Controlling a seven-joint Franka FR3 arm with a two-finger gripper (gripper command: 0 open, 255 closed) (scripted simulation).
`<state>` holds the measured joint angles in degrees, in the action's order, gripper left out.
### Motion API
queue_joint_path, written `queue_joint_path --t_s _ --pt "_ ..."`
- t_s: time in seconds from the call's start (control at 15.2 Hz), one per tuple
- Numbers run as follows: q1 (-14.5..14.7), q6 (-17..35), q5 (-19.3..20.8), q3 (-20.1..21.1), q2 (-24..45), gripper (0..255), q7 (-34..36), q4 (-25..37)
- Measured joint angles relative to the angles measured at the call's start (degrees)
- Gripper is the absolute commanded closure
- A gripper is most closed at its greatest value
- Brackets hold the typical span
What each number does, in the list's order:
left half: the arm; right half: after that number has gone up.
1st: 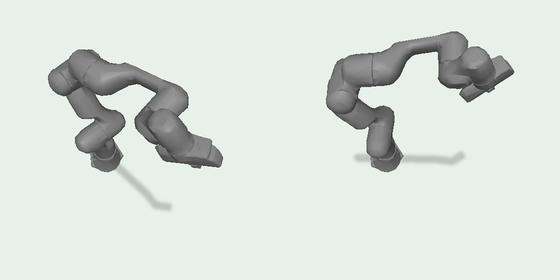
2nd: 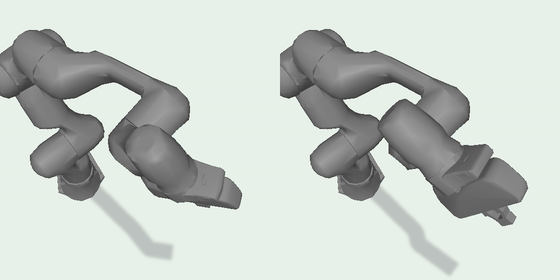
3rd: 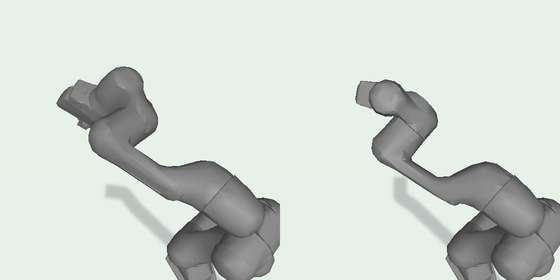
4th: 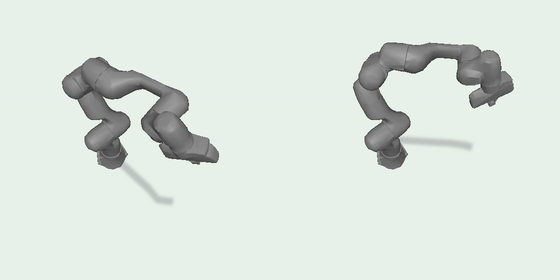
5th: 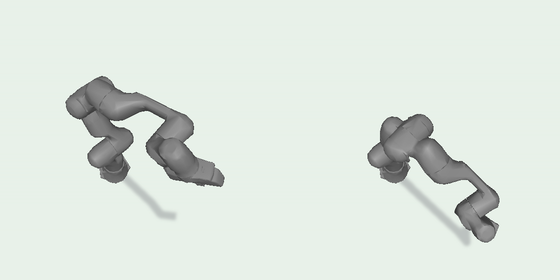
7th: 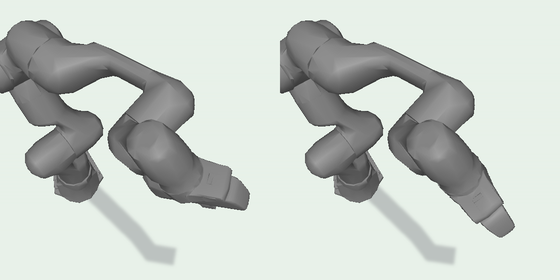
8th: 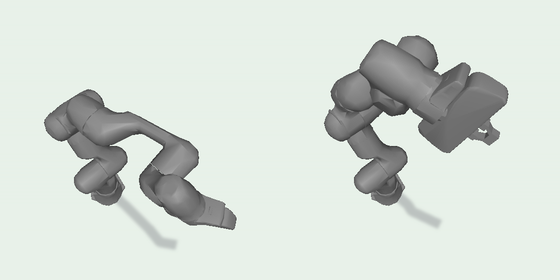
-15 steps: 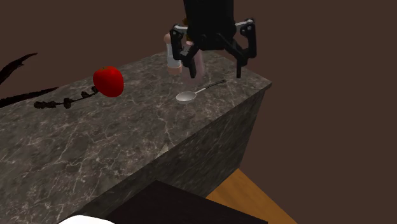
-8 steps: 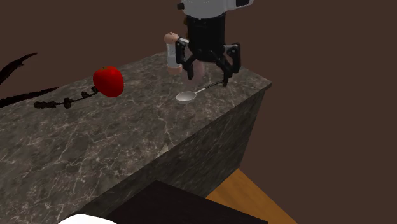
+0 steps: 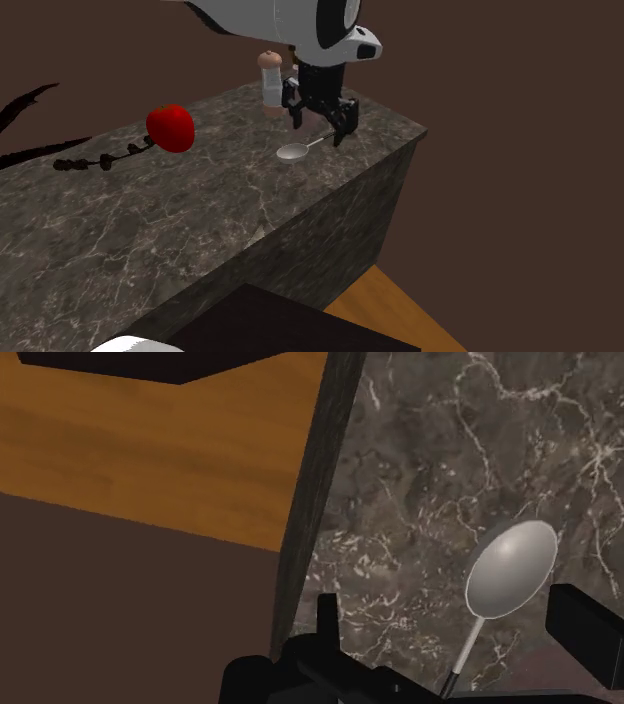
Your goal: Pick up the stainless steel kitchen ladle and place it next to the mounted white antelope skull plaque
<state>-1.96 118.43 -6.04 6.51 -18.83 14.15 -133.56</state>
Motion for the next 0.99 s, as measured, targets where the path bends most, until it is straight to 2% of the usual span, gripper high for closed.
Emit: queue_joint_path --t_s 0.4,0.73,0.99 --pt "0.04 8.09 -4.28 0.89 12.78 0 6.5 5.51" --pt "0.15 13.51 -7.8 1.09 24.09 0 10.83 12.45" --pt "0.46 16.31 -9.02 1.32 27.69 0 12.05 13.61"
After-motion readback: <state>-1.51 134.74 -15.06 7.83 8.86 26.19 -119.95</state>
